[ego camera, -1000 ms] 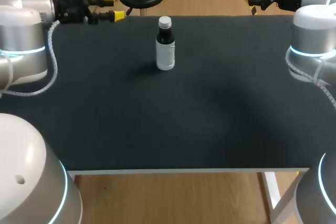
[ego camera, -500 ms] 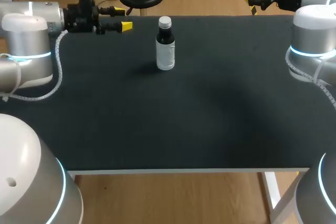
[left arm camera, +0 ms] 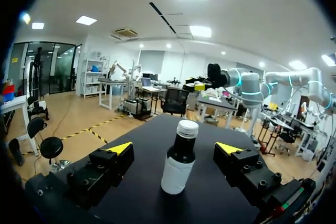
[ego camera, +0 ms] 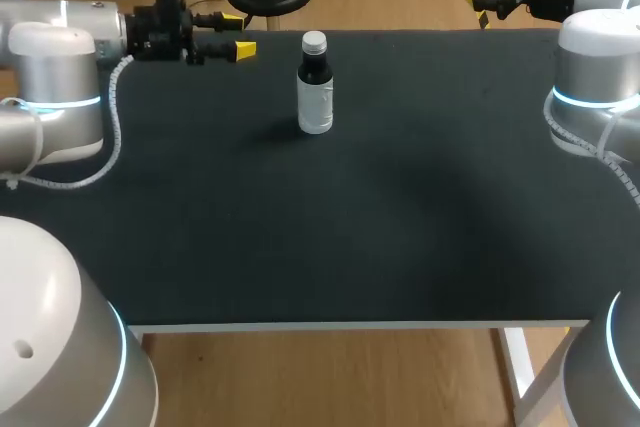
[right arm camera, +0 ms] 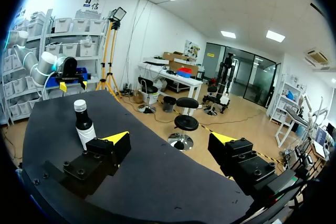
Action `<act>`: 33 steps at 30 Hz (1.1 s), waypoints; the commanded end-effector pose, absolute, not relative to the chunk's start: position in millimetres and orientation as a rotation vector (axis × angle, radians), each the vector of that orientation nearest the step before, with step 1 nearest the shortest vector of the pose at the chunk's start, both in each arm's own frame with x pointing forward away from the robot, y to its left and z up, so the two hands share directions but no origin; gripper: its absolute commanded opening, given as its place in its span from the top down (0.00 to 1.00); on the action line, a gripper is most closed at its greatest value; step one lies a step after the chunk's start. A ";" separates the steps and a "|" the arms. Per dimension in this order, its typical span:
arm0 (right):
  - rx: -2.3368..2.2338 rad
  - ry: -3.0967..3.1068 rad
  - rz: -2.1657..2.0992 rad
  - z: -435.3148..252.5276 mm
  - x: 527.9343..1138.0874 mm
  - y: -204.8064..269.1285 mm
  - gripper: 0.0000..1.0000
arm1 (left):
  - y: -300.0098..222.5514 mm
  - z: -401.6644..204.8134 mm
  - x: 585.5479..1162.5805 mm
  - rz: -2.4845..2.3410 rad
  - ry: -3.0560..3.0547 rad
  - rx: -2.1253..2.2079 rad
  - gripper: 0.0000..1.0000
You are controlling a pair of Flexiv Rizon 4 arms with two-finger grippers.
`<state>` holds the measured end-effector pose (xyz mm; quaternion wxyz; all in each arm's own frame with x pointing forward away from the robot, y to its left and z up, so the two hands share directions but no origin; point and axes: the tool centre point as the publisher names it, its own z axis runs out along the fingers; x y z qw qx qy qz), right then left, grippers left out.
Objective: Unscrew the bottle cap
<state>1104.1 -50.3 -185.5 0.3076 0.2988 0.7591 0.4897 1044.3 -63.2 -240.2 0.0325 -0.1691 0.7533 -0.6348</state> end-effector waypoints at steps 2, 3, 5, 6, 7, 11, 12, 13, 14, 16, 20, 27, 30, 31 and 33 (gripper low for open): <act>0.791 2.010 1.293 -184.9 1104.0 -50.3 0.00 | -69.7 -242.8 1044.5 -1.962 2.344 -0.464 0.00; 0.791 2.010 1.293 -184.9 1104.0 -50.3 0.00 | -73.0 -243.4 1043.0 -1.968 2.350 -0.447 0.00; 0.791 2.010 1.293 -184.9 1104.0 -50.3 0.00 | -82.3 -244.0 1039.5 -2.012 2.353 -0.391 0.00; 0.791 2.010 1.293 -184.9 1104.0 -50.3 0.00 | -85.9 -244.6 1038.9 -2.017 2.358 -0.370 0.00; 0.791 2.010 1.293 -184.9 1104.0 -50.3 0.00 | -87.5 -245.5 1038.7 -2.032 2.357 -0.358 0.00; 0.791 2.010 1.293 -184.9 1104.0 -50.3 0.00 | -95.7 -250.6 1038.6 -2.058 2.371 -0.307 0.00; 0.791 2.010 1.293 -184.9 1104.0 -50.3 0.00 | -97.8 -252.1 1038.5 -2.054 2.378 -0.300 0.00; 0.791 2.010 1.293 -184.9 1104.0 -50.3 0.00 | -100.1 -253.7 1038.0 -2.058 2.383 -0.287 0.00; 0.791 2.010 1.293 -184.9 1104.0 -50.3 0.00 | -102.2 -255.0 1037.6 -2.065 2.384 -0.279 0.00; 0.791 2.010 1.293 -184.9 1104.0 -50.3 0.00 | -105.7 -259.5 1038.0 -2.063 2.398 -0.273 0.00; 0.791 2.010 1.293 -184.9 1104.0 -50.3 0.00 | -117.8 -269.6 1037.3 -2.060 2.429 -0.250 0.00; 0.791 2.010 1.293 -184.9 1104.0 -50.3 0.00 | -128.4 -280.7 1038.9 -2.086 2.411 -0.190 0.00; 0.791 2.010 1.293 -184.9 1104.0 -50.3 0.00 | -131.1 -282.6 1040.1 -2.086 2.410 -0.175 0.00; 0.791 2.010 1.293 -184.9 1104.0 -50.3 0.00 | -131.3 -282.6 1040.3 -2.086 2.406 -0.166 0.00; 0.791 2.010 1.293 -184.9 1104.0 -50.3 0.00 | -133.0 -282.3 1041.1 -2.095 2.398 -0.140 0.00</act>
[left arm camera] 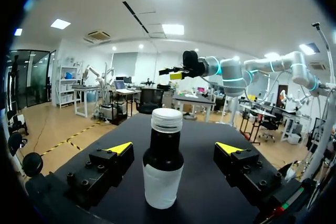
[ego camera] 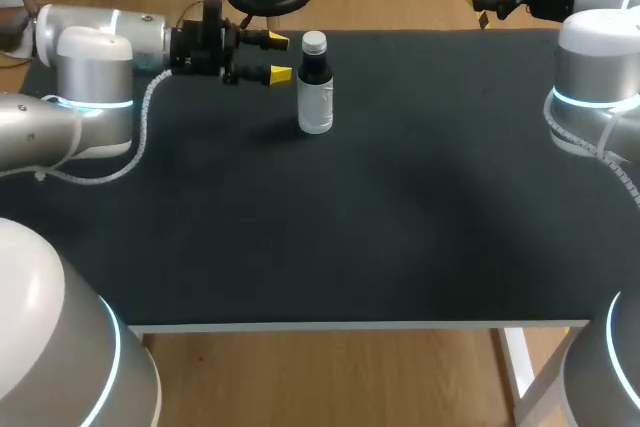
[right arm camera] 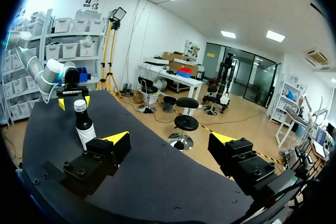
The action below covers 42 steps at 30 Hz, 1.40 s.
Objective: Unscrew the bottle cap
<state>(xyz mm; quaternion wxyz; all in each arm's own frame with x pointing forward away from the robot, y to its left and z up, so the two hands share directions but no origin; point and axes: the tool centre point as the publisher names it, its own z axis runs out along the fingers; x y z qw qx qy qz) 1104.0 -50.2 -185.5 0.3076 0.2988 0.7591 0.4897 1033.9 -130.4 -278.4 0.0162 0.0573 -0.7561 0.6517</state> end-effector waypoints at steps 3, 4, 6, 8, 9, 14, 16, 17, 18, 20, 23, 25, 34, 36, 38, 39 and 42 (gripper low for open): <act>0.791 2.010 1.293 -184.9 1104.0 -50.3 0.00 | -134.9 -281.3 1042.3 2.041 -2.328 0.119 0.00; 0.791 2.010 1.293 -184.9 1104.0 -50.3 0.00 | -136.1 -280.9 1043.0 2.041 -2.326 0.116 0.00; 0.791 2.010 1.293 -184.9 1104.0 -50.3 0.00 | -138.1 -280.5 1044.0 2.041 -2.329 0.105 0.00; 0.791 2.010 1.293 -184.9 1104.0 -50.3 0.00 | -140.1 -279.6 1044.4 2.044 -2.326 0.091 0.00; 0.791 2.010 1.293 -184.9 1104.0 -50.3 0.00 | -141.1 -279.4 1044.6 2.044 -2.326 0.084 0.00; 0.791 2.010 1.293 -184.9 1104.0 -50.3 0.00 | -147.5 -279.0 1044.1 2.047 -2.314 0.056 0.00; 0.791 2.010 1.293 -184.9 1104.0 -50.3 0.00 | -150.0 -279.5 1044.2 2.049 -2.308 0.049 0.00; 0.791 2.010 1.293 -184.9 1104.0 -50.3 0.00 | -151.4 -279.7 1044.1 2.048 -2.306 0.044 0.00; 0.791 2.010 1.293 -184.9 1104.0 -50.3 0.00 | -151.9 -280.0 1044.2 2.048 -2.301 0.037 0.00; 0.791 2.010 1.293 -184.9 1104.0 -50.3 0.00 | -154.6 -281.0 1044.2 2.043 -2.297 0.022 0.00; 0.791 2.010 1.293 -184.9 1104.0 -50.3 0.00 | -158.7 -281.9 1044.0 2.032 -2.294 -0.001 0.00; 0.791 2.010 1.293 -184.9 1104.0 -50.3 0.00 | -161.3 -283.0 1044.2 2.032 -2.288 -0.008 0.00; 0.791 2.010 1.293 -184.9 1104.0 -50.3 0.00 | -172.9 -286.1 1044.3 2.019 -2.270 -0.008 0.00; 0.791 2.010 1.293 -184.9 1104.0 -50.3 0.00 | -174.3 -286.8 1044.8 2.019 -2.264 -0.011 0.00; 0.791 2.010 1.293 -184.9 1104.0 -50.3 0.00 | -176.2 -287.6 1044.8 2.018 -2.257 -0.020 0.00; 0.791 2.010 1.293 -184.9 1104.0 -50.3 0.00 | -177.0 -287.6 1044.5 2.019 -2.256 -0.022 0.00; 0.791 2.010 1.293 -184.9 1104.0 -50.3 0.00 | -178.3 -287.9 1044.1 2.017 -2.251 -0.027 0.00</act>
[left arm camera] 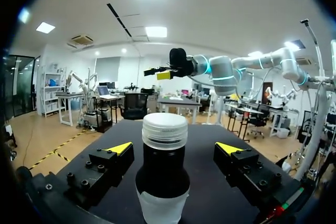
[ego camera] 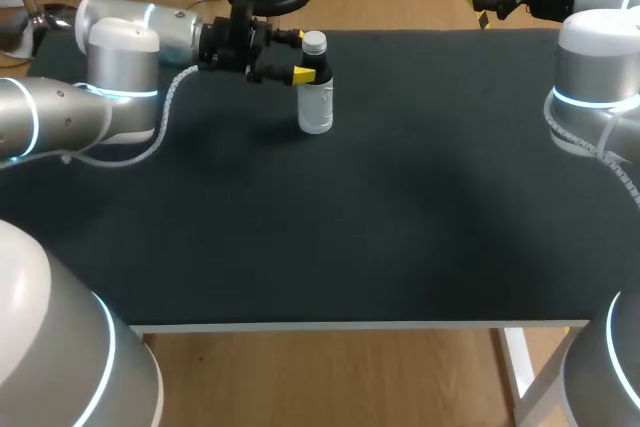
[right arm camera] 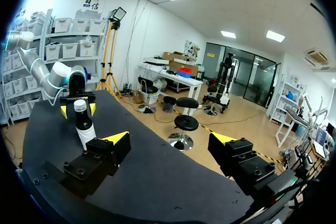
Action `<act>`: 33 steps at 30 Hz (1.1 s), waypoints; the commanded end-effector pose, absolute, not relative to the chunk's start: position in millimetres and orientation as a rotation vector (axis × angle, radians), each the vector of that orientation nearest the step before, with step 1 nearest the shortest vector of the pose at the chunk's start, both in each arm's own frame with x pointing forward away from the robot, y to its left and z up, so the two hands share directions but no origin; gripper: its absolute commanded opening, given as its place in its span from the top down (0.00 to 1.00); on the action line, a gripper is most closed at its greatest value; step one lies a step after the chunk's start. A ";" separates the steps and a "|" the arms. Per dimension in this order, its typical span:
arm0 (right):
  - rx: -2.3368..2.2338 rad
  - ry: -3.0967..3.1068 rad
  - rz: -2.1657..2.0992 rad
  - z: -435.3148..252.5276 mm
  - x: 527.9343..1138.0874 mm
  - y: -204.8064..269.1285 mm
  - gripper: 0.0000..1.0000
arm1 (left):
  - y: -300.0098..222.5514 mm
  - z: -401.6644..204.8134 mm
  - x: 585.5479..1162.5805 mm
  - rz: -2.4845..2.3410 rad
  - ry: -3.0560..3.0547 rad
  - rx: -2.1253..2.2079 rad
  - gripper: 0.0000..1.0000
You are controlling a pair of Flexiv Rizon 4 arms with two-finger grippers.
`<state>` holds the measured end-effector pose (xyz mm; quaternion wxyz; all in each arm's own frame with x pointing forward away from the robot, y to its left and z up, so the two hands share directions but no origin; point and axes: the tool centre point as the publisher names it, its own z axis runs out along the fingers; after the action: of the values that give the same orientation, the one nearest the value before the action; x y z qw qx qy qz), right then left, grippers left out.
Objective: Unscrew the bottle cap
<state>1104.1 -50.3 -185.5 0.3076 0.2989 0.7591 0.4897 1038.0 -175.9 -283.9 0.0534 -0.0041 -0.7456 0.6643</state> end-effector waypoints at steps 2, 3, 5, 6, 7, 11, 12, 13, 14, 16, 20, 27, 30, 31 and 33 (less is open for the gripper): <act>0.791 2.010 1.293 -184.9 1104.0 -50.3 0.00 | -178.5 -288.2 1043.9 2.017 -2.248 -0.027 0.00; 0.791 2.010 1.293 -184.9 1104.0 -50.3 0.00 | -178.9 -288.4 1043.7 2.017 -2.247 -0.028 0.00; 0.791 2.010 1.293 -184.9 1104.0 -50.3 0.00 | -180.5 -288.1 1043.0 2.021 -2.241 -0.035 0.00; 0.791 2.010 1.293 -184.9 1104.0 -50.3 0.00 | -180.8 -288.1 1042.9 2.020 -2.241 -0.038 0.00; 0.791 2.010 1.293 -184.9 1104.0 -50.3 0.00 | -180.9 -288.1 1042.9 2.021 -2.238 -0.042 0.00; 0.791 2.010 1.293 -184.9 1104.0 -50.3 0.00 | -183.2 -287.6 1042.3 2.023 -2.239 -0.046 0.02; 0.791 2.010 1.293 -184.9 1104.0 -50.3 0.00 | -183.6 -287.4 1042.3 2.027 -2.236 -0.049 0.05; 0.791 2.010 1.293 -184.9 1104.0 -50.3 0.00 | -183.8 -287.0 1042.3 2.029 -2.234 -0.050 0.10; 0.791 2.010 1.293 -184.9 1104.0 -50.3 0.00 | -183.8 -286.7 1042.3 2.030 -2.234 -0.052 0.16; 0.791 2.010 1.293 -184.9 1104.0 -50.3 0.00 | -183.5 -286.1 1042.4 2.031 -2.236 -0.054 0.20; 0.791 2.010 1.293 -184.9 1104.0 -50.3 0.00 | -183.3 -285.4 1043.0 2.031 -2.239 -0.058 0.32; 0.791 2.010 1.293 -184.9 1104.0 -50.3 0.00 | -183.9 -285.2 1043.4 2.028 -2.242 -0.063 0.65; 0.791 2.010 1.293 -184.9 1104.0 -50.3 0.00 | -183.4 -285.1 1043.7 2.029 -2.243 -0.067 0.98; 0.791 2.010 1.293 -184.9 1104.0 -50.3 0.00 | -183.5 -285.0 1043.8 2.031 -2.243 -0.068 1.00; 0.791 2.010 1.293 -184.9 1104.0 -50.3 0.00 | -183.5 -284.3 1044.0 2.034 -2.243 -0.070 1.00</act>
<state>1104.1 -50.3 -185.5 0.3076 0.2988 0.7591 0.4897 1040.7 -183.1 -283.2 0.0546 -0.0201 -0.7404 0.6696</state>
